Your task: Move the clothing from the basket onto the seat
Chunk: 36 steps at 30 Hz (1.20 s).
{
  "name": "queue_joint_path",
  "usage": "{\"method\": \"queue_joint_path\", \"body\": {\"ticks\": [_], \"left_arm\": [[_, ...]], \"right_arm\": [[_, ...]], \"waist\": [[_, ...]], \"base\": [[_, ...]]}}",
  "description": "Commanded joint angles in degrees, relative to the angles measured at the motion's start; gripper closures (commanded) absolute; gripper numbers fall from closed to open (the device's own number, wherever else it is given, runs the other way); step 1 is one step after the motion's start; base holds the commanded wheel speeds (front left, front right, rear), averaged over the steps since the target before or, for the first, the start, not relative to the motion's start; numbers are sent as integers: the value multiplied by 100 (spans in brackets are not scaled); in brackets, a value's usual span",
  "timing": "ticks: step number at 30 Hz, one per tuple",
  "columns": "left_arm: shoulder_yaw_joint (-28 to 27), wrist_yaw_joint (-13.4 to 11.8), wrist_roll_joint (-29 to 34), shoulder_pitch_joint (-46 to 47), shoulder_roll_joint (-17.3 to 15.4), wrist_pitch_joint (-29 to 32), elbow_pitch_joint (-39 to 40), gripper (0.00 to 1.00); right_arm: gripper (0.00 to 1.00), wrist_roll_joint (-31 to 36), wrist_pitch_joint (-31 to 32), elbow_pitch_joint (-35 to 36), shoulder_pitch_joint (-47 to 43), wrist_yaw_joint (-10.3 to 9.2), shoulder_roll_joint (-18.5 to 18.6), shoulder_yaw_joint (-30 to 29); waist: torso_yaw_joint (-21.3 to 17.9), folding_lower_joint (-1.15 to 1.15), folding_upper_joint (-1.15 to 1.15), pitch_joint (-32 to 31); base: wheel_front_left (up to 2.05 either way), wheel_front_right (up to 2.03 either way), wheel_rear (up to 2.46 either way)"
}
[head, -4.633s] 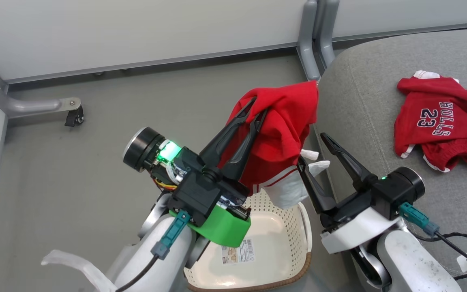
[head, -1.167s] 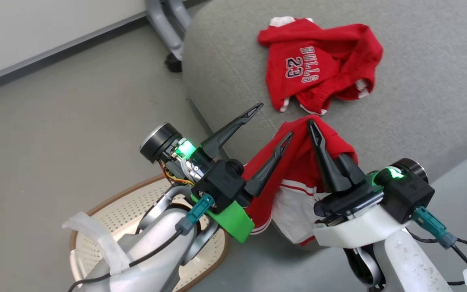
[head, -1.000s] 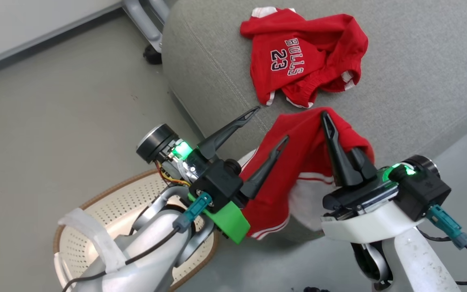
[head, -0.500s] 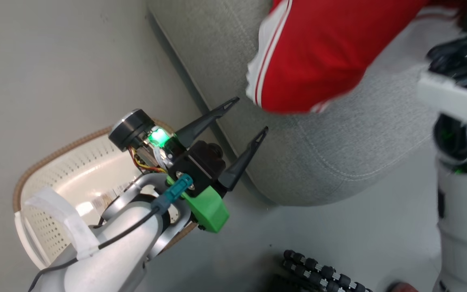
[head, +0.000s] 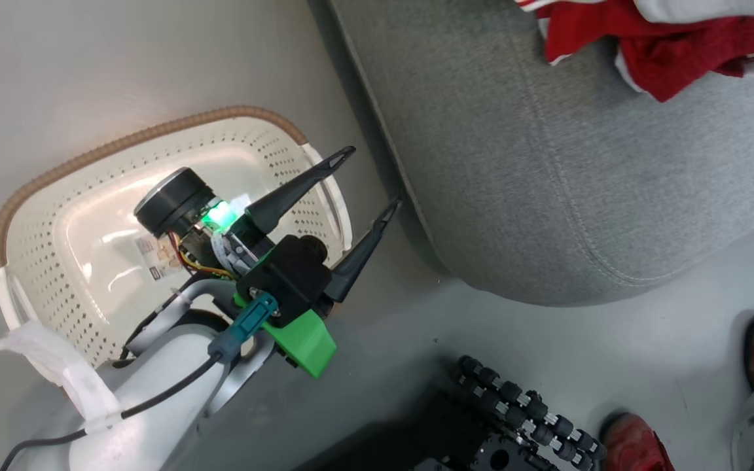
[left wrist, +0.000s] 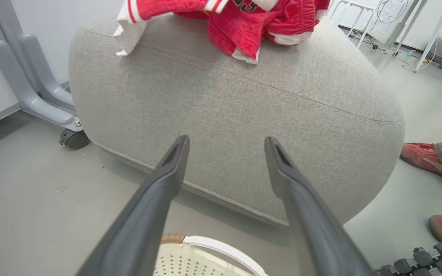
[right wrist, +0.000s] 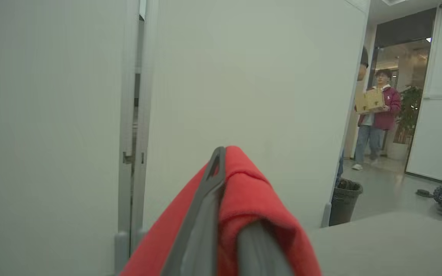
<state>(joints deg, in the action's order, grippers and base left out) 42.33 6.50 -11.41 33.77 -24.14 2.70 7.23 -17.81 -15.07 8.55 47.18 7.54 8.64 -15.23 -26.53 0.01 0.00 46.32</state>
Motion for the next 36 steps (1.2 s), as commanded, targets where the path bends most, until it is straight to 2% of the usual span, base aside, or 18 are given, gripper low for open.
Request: {"method": "queue_joint_path", "body": {"ticks": [1,6,7,8,9,10,17,21,29,36], "left_arm": [[-22,-44,23,36,-53,-17,49,0],[-53,-124,20,-37,-138,51,138,0],[-99,-206,13,-67,-156,60,186,0],[-117,-243,32,-80,-169,59,211,0],[-133,-274,33,-105,-181,46,224,0],[-155,-313,24,-133,-188,27,237,0],[-173,-432,-96,-301,-120,-213,62,0],[-233,-482,-374,-460,98,-537,-251,0],[-348,-500,-971,-717,763,-1357,-1448,0],[-901,-528,-1373,-1042,1291,-1791,-2575,0]], "right_arm": [[100,-117,-16,-198,-200,-10,-60,-214],[100,-84,-16,-1092,-520,-9,-138,-824],[100,-80,-15,-1400,-561,-9,-202,-992],[91,-93,-16,-1514,-578,-9,-228,-1068],[67,-104,-16,-1611,-605,-9,-260,-1128],[0,-93,-16,-1702,-639,-9,-287,-1145],[0,180,-16,-1802,-1044,-10,-435,-1193],[0,290,-16,-1667,-1512,-9,-501,-1002],[0,662,-15,-1657,-2593,-9,-528,-399],[0,867,-16,-1905,-3246,-10,-436,552]], "waist": [[144,-1,0,346],[90,-1,0,467],[70,-1,0,461],[67,-1,0,443],[66,-1,0,411],[67,-1,0,371],[148,-1,0,-100],[326,-1,0,-498],[1133,-1,0,-1462],[1945,-1,0,-2367]], "base": [[0,0,0],[0,0,0],[0,0,0],[0,0,0],[0,0,0],[0,0,0],[0,0,0],[0,0,0],[0,0,0],[0,0,0]]}}
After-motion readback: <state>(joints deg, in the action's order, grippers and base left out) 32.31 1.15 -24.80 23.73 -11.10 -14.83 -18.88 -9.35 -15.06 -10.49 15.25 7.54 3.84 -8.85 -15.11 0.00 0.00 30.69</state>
